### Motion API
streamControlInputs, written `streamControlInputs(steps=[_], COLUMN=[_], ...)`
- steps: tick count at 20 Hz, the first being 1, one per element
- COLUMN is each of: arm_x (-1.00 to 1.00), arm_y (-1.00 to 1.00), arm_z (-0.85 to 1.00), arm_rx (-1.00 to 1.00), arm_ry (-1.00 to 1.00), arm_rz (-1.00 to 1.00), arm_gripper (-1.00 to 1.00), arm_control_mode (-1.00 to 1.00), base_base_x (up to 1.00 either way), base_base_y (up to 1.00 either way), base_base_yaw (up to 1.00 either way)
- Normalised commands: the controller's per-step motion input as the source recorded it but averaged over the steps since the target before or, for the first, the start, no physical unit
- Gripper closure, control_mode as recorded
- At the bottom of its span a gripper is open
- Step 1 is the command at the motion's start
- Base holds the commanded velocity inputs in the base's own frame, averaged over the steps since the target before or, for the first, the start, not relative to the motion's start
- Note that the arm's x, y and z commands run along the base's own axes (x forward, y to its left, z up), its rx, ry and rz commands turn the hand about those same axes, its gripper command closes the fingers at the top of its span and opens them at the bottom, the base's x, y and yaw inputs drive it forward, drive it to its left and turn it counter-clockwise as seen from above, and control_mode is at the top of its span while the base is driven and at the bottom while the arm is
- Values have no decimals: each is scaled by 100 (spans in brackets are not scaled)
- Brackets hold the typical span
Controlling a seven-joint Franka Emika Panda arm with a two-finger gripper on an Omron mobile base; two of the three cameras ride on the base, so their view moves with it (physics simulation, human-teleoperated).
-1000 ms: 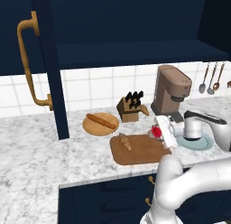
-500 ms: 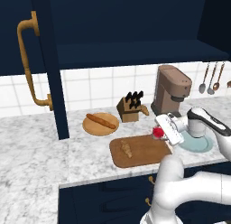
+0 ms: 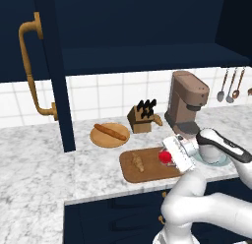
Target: From the different types of pastries on the counter, select a croissant and place it on the cutting board. Then retrieve a jar of jam from the cabinet and place it alongside the croissant on the cutting board.
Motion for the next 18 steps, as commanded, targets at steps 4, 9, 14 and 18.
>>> streamControlInputs(steps=[4,9,14,18], arm_x=[92,54,-20,-93], arm_y=[12,-22,-92,-100], arm_z=[30,33,17,80], arm_rx=[5,0,-10,-12], arm_ry=[0,4,4,3], arm_rz=[-9,-2,7,-1], arm_gripper=[-100,-100,-100,-100], arm_control_mode=[-100,-100,-100,-100], base_base_x=[0,0,0,0], base_base_y=[0,0,0,0], base_base_yaw=[0,0,0,0])
